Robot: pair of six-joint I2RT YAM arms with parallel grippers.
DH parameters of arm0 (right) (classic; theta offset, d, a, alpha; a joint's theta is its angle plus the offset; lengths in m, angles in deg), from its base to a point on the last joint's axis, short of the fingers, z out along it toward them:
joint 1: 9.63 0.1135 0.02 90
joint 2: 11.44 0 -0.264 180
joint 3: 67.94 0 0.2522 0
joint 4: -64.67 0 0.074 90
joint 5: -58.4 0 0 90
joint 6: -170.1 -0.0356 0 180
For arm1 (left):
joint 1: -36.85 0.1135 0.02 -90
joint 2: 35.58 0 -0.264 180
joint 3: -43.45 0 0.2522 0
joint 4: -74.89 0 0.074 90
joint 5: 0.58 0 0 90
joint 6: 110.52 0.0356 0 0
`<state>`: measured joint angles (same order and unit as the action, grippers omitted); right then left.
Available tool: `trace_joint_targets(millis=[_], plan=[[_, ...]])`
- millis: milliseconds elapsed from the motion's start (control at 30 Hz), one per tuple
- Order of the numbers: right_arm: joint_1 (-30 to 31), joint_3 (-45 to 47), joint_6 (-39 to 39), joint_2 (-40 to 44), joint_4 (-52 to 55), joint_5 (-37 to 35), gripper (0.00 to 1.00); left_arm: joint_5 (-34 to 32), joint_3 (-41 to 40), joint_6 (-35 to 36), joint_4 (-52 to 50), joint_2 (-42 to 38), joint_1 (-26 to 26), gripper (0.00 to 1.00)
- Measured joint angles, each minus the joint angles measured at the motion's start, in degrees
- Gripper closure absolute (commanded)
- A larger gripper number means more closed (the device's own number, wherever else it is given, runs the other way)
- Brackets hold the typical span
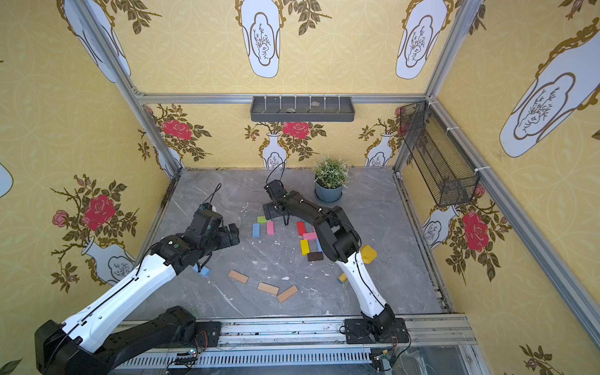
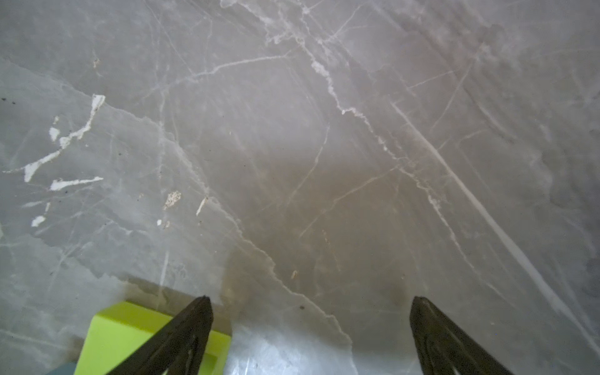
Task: Assemble the number 8 with building blocks
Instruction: Adjust the building block at the center of the board, then assemble the building block at the center of the board.
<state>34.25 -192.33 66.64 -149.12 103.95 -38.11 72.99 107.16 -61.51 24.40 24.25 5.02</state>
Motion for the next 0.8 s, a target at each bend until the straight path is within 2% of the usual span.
trace_joint_targets(millis=[467, 633, 800], plan=[[0.37, 0.98, 1.07, 1.31, -0.33, 0.50, 0.02, -0.02, -0.20, 0.00, 0.28, 0.59, 0.00, 0.00], [0.37, 2.93, 0.94, 5.97, -0.70, 1.44, 0.02, -0.02, -0.63, -0.04, 0.28, 0.68, 0.07, 0.00], [0.63, 9.22, -0.74, 12.28, -1.90, 2.89, 0.02, 0.59, -1.09, -0.24, 0.35, 0.11, 1.38, 0.00]])
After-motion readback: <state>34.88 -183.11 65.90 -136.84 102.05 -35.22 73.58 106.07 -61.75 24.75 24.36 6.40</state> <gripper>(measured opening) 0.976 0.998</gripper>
